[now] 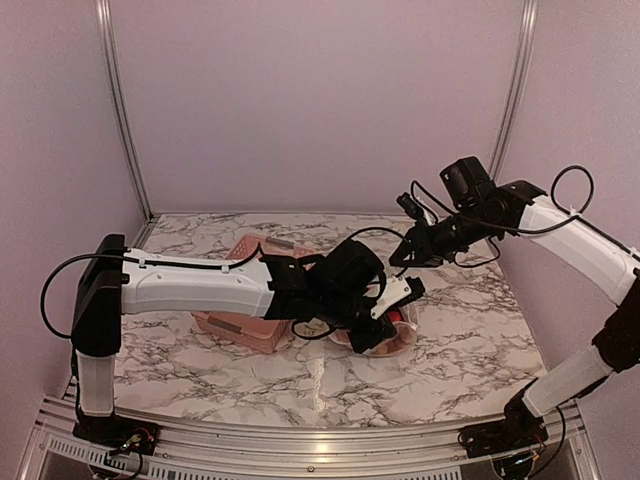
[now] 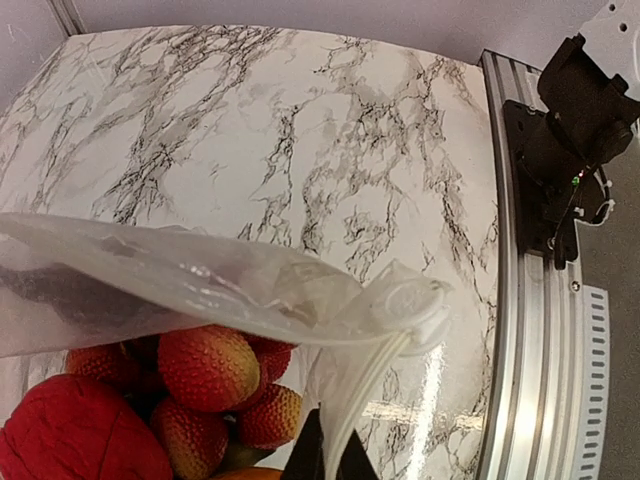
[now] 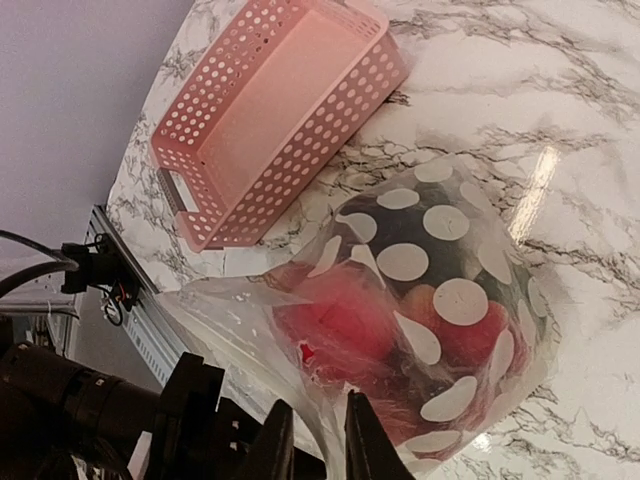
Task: Place the food in the zip-top bag and seal the zipper
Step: Pass from the right arm to the left, then pass from the left arm to the right
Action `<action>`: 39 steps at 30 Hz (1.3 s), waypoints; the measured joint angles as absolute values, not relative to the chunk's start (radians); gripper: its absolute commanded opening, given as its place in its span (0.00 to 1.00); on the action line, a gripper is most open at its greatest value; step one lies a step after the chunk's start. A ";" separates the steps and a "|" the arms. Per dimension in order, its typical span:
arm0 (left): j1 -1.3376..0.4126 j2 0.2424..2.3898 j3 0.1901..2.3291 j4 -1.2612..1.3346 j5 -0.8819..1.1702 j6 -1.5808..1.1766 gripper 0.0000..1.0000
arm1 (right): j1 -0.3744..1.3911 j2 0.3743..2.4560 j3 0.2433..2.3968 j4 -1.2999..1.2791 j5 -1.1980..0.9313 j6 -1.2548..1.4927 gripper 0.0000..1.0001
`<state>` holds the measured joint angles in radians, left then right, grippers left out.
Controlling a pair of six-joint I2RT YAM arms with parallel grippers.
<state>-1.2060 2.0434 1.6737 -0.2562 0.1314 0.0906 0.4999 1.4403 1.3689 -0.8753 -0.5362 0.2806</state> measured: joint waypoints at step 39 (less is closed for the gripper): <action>-1.022 1.916 1.656 -0.121 0.407 -0.217 0.02 | 0.500 1.046 1.018 -0.569 -0.614 0.185 0.41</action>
